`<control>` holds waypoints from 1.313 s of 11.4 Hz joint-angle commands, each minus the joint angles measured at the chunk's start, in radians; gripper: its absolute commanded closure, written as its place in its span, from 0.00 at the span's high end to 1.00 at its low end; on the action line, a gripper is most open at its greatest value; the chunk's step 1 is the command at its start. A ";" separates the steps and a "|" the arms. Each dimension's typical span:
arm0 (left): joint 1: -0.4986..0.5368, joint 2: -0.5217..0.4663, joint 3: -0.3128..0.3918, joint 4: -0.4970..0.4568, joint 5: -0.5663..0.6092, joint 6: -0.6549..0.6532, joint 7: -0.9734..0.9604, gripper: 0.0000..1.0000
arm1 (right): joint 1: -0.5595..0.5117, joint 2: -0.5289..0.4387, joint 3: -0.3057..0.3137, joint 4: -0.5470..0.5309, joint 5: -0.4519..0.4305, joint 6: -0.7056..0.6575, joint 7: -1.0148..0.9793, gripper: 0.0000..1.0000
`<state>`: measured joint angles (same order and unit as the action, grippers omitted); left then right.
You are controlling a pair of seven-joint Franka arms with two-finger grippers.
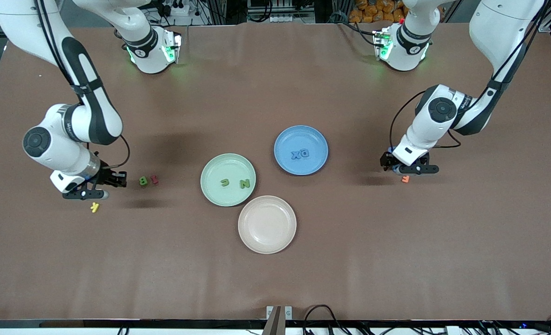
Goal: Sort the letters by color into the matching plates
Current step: 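Place p on the green plate with the right gripper while the left gripper lowers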
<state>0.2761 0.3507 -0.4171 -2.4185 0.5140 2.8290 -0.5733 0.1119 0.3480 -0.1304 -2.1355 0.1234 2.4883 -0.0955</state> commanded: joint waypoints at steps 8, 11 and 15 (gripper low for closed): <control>0.049 0.033 -0.012 -0.011 0.066 0.061 0.006 0.77 | 0.351 0.017 -0.002 0.069 0.036 -0.017 0.505 0.21; 0.049 0.033 -0.012 -0.016 0.066 0.056 0.015 0.76 | 0.452 0.069 -0.002 0.117 0.036 -0.017 0.633 0.21; 0.051 0.031 -0.012 -0.025 0.066 0.055 0.023 0.54 | 0.525 0.153 -0.002 0.201 0.036 -0.017 0.750 0.21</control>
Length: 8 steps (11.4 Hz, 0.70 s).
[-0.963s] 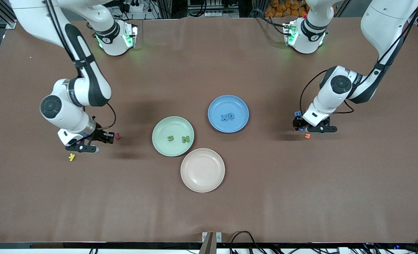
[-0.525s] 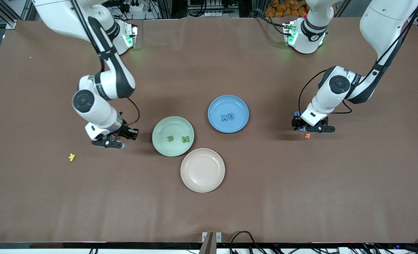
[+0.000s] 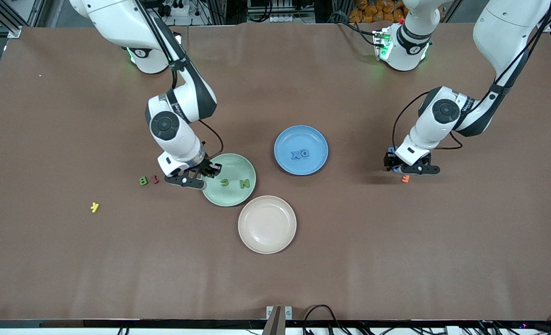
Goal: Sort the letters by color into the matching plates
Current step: 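Place p on the green plate with the right gripper while the left gripper lowers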
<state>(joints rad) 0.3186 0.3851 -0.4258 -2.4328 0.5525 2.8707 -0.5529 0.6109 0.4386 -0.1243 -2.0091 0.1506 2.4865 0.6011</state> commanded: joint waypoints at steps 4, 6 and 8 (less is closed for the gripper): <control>0.008 -0.003 -0.004 -0.008 0.027 0.013 0.002 0.16 | 0.020 0.068 -0.008 0.081 0.010 -0.017 0.055 1.00; 0.007 -0.003 -0.004 -0.006 0.027 0.013 -0.001 0.00 | 0.015 0.061 -0.009 0.081 0.009 -0.018 0.043 1.00; 0.007 -0.008 -0.005 -0.006 0.027 0.013 -0.010 0.00 | -0.002 0.051 -0.011 0.081 0.004 -0.061 -0.001 1.00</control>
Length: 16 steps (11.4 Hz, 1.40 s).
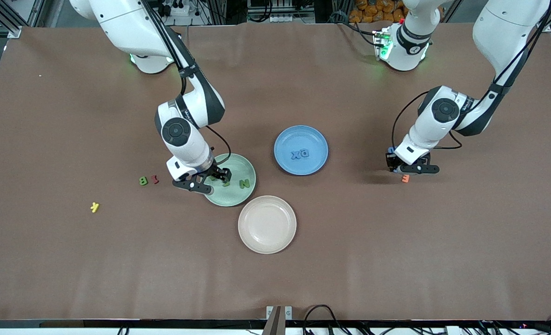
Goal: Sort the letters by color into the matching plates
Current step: 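Grasp blue G with the left gripper while the right gripper withdraws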
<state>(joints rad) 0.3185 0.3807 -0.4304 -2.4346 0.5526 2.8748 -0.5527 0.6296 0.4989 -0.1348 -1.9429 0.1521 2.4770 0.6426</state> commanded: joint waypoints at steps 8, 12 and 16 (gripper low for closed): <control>0.002 -0.002 -0.071 0.064 0.011 -0.044 -0.027 0.00 | -0.232 -0.033 -0.026 0.016 0.000 -0.089 -0.164 1.00; 0.001 -0.003 -0.198 0.138 -0.002 -0.198 -0.168 0.00 | -0.301 -0.034 -0.074 0.027 -0.003 -0.079 -0.165 1.00; -0.085 0.000 -0.231 0.164 -0.002 -0.248 -0.303 0.00 | -0.381 -0.048 -0.074 0.027 0.007 -0.058 -0.162 1.00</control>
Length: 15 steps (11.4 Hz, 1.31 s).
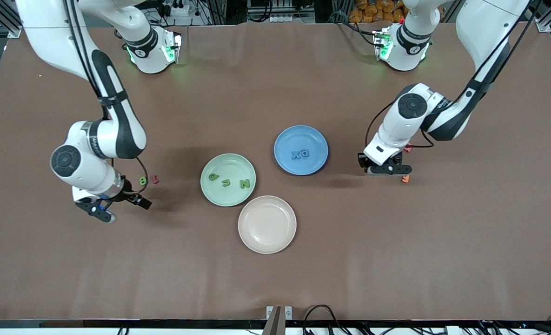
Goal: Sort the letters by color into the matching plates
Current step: 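Carry G to the blue plate with the left gripper while the right gripper reaches B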
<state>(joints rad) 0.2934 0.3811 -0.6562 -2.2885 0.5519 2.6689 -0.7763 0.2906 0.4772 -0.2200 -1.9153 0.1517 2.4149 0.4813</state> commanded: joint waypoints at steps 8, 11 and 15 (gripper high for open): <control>-0.275 0.035 -0.005 0.107 -0.001 -0.150 -0.377 0.00 | -0.090 -0.023 0.004 -0.008 0.000 0.006 -0.015 1.00; -0.307 0.045 -0.005 0.119 -0.003 -0.150 -0.425 0.00 | -0.091 -0.019 0.001 -0.033 0.009 0.001 0.018 1.00; -0.358 0.082 -0.003 0.161 -0.003 -0.175 -0.472 0.00 | -0.087 -0.020 0.001 -0.034 0.014 0.003 0.316 1.00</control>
<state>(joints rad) -0.0260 0.4299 -0.6631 -2.1732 0.5517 2.5350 -1.2124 0.2090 0.4718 -0.2277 -1.9370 0.1580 2.4159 0.6512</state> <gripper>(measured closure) 0.648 0.000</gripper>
